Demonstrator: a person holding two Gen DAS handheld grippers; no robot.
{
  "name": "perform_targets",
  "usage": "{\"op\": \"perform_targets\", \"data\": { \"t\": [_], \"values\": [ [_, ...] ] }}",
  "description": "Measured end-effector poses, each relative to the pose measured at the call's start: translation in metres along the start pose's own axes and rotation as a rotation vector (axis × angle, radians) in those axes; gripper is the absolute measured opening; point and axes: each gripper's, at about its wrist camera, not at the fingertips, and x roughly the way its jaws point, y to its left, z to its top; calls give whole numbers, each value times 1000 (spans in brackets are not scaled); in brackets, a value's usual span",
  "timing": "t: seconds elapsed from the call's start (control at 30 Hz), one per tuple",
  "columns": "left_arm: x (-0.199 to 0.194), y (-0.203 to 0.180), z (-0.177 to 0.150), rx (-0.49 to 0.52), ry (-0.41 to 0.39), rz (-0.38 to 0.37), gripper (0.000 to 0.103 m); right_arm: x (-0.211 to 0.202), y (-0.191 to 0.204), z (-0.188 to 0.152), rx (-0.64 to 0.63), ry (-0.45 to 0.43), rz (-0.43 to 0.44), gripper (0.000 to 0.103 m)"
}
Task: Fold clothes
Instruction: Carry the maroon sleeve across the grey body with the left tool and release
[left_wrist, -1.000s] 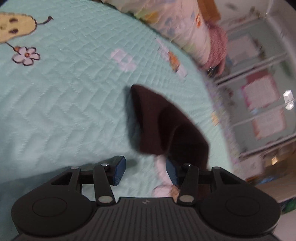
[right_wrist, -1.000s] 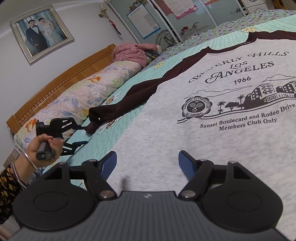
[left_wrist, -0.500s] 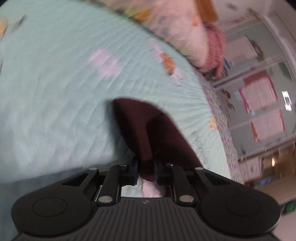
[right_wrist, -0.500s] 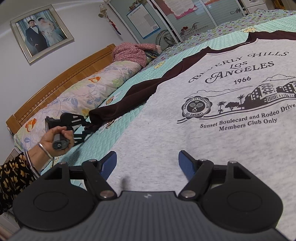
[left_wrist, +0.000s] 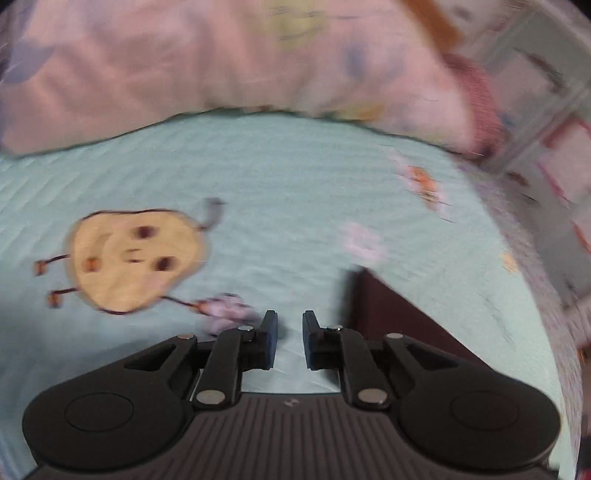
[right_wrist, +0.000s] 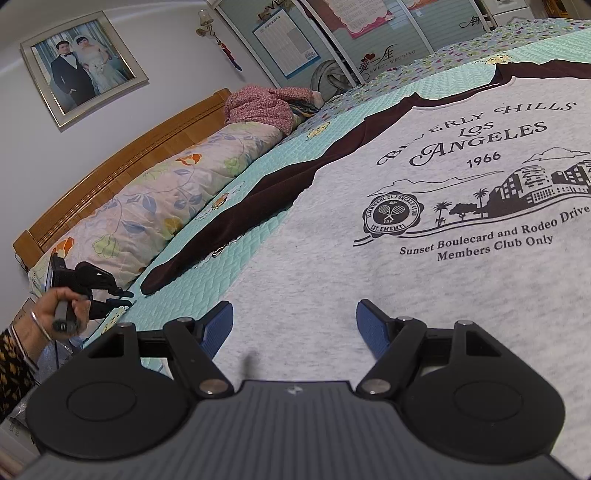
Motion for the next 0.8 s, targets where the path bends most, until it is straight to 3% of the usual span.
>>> {"op": "perform_targets", "data": {
  "t": [0.03,0.1,0.17,0.37,0.47,0.53,0.63,0.73,0.77,0.8],
  "values": [
    [0,-13,-4,51,-7,-41,14,0,0,0,0,0,0,75],
    [7,-40,-5,130,-1,-92,26,0,0,0,0,0,0,75],
    [14,-54,-6,142,4,-74,50,0,0,0,1,0,1,75],
    [8,-36,-23,-4,15,52,53,0,-1,0,5,-4,6,75],
    [5,-11,-38,-195,55,0,55,0,-2,0,8,-5,9,75],
    [10,-5,-42,-244,49,-4,56,0,-2,0,7,-5,9,75],
    [19,-8,-41,-274,6,-67,68,0,-2,0,7,-5,9,75],
    [26,-5,-41,-326,-26,-122,68,-1,-2,0,7,-6,9,75],
    [29,-4,-41,-338,-32,-140,58,-1,-2,0,7,-6,9,75],
    [31,-3,-41,-343,-31,-155,41,-1,-2,0,7,-5,8,75]
  ]
}}
